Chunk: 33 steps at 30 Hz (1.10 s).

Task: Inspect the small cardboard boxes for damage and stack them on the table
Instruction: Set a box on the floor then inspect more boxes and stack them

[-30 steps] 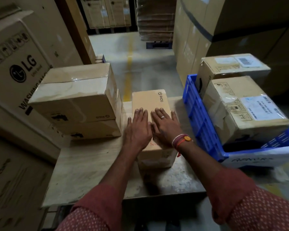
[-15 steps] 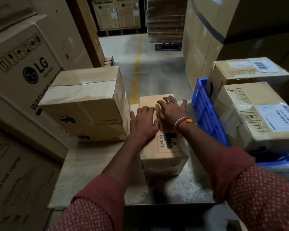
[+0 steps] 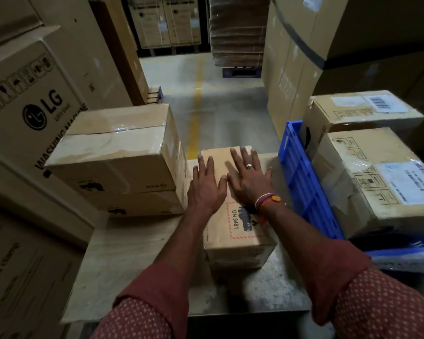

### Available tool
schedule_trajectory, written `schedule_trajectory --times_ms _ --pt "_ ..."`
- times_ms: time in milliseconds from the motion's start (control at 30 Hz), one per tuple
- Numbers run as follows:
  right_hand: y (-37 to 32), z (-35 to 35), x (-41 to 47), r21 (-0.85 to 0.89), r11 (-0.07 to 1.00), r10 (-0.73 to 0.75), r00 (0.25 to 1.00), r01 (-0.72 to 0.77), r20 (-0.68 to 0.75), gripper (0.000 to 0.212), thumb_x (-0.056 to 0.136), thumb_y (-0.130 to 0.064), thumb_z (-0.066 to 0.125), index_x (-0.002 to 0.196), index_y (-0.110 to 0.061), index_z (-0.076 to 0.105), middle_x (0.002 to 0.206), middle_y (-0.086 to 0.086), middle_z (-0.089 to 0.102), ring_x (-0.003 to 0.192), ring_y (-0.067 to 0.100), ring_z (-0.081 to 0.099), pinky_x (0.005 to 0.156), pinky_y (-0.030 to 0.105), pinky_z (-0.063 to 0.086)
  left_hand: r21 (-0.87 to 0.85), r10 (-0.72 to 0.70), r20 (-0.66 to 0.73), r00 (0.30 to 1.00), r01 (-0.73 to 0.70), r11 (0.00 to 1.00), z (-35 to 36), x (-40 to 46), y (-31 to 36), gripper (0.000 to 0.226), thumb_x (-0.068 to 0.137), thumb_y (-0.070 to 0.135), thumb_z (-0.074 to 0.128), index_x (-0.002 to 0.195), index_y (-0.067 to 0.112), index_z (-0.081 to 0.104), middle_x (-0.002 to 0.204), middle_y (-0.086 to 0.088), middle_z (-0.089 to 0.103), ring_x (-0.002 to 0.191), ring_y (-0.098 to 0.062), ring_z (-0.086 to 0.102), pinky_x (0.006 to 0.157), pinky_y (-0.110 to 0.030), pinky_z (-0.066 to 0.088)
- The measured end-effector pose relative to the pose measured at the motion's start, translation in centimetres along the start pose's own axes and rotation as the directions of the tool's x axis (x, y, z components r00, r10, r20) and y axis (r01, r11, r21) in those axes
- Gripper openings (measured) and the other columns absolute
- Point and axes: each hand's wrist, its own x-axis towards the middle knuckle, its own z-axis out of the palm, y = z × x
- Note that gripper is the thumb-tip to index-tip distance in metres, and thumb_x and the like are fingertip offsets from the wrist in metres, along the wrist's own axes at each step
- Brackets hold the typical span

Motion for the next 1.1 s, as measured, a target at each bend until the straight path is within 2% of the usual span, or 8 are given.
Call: schedule_trajectory --times_ms 100,233,333,467,533,633,933,1100 --pt "-0.1 -0.3 -0.4 0.187 0.975 0.126 0.991 -0.117 -0.037 0.095 0.097 -0.057 0.052 0.160 -0.040 -0.016 0.171 0.001 -0.017 0.157 0.037 0.009 0.111 0.069 0.031 -0.098 -0.180 0.019 0.983 0.181 0.979 -0.4 -0.3 -0.1 0.096 0.095 0.067 0.046 0.161 0.024 -0.008 0.166 -0.015 0.023 0.131 -0.042 0.053 0.101 -0.046 0.047" --pt "0.0 -0.6 -2.0 0.339 0.934 0.127 0.991 -0.110 -0.028 0.093 0.094 -0.047 0.063 0.164 -0.032 0.004 0.173 0.005 0.004 0.145 0.037 0.039 0.116 0.051 0.035 -0.211 -0.234 0.039 0.971 0.237 0.948 -0.8 -1.1 -0.7 0.085 0.084 0.073 0.058 0.151 0.028 0.029 0.135 -0.004 0.064 0.118 -0.033 0.063 0.095 -0.040 0.052" --pt "-0.4 -2.2 -3.7 0.416 0.909 0.114 0.974 -0.022 -0.196 0.078 0.095 -0.036 0.068 0.161 -0.029 0.027 0.173 0.004 0.007 0.146 0.032 0.039 0.113 0.047 0.039 -0.335 -0.215 -0.010 0.977 0.200 0.921 -2.0 -1.7 -0.3 0.069 0.085 0.070 0.060 0.139 0.034 0.038 0.127 0.002 0.067 0.109 -0.027 0.066 0.092 -0.036 0.053" --pt "-1.9 -5.8 -4.1 0.431 0.899 0.129 0.896 0.075 -0.426 0.081 0.094 -0.035 0.069 0.162 -0.030 0.024 0.173 0.006 0.003 0.141 0.027 0.044 0.100 0.039 0.048 -0.478 -0.179 -0.162 0.970 0.081 0.875 -4.6 -1.1 0.7 0.055 0.090 0.071 0.049 0.126 0.033 0.034 0.116 -0.004 0.067 0.096 -0.028 0.067 0.086 -0.046 0.056" --pt "-2.3 -6.8 -4.2 0.403 0.906 0.104 0.856 0.129 -0.506 0.083 0.093 -0.044 0.066 0.163 -0.031 0.022 0.172 0.006 0.005 0.149 0.028 0.034 0.108 0.046 0.045 -0.508 -0.148 -0.244 0.958 0.004 0.861 -5.8 -1.4 1.6 0.053 0.095 0.065 0.048 0.131 0.029 0.033 0.116 -0.003 0.064 0.099 -0.028 0.065 0.085 -0.040 0.053" --pt "-2.0 -6.5 -6.0 0.371 0.916 0.069 0.851 0.152 -0.520 0.080 0.092 -0.058 0.057 0.161 -0.031 0.028 0.169 0.003 0.020 0.148 0.031 0.030 0.115 0.042 0.030 -0.545 -0.069 -0.315 0.947 -0.121 0.830 -6.0 -3.4 2.1 0.056 0.097 0.067 0.044 0.145 0.040 0.033 0.134 0.005 0.058 0.116 -0.018 0.062 0.092 -0.038 0.053" --pt "0.2 -1.3 -14.8 0.502 0.854 0.122 0.887 0.134 -0.445 0.057 0.091 -0.056 0.062 0.139 -0.028 0.047 0.154 -0.003 0.034 0.138 0.021 0.042 0.096 0.044 0.056 -0.465 0.023 -0.332 0.943 -0.185 0.866 -2.5 -11.4 0.2 0.054 0.095 0.062 0.051 0.146 0.047 0.039 0.144 0.012 0.051 0.114 -0.012 0.063 0.081 -0.043 0.062" --pt "1.5 -3.6 -15.2 0.478 0.877 0.197 0.872 0.048 -0.448 0.038 0.097 -0.059 0.046 0.108 -0.023 0.054 0.124 -0.006 0.046 0.111 0.020 0.056 0.075 0.025 0.051 -0.350 0.118 -0.314 0.942 -0.231 0.908 -2.4 -14.0 0.4 0.048 0.095 0.059 0.052 0.138 0.039 0.048 0.136 0.020 0.050 0.106 -0.008 0.066 0.073 -0.039 0.062"
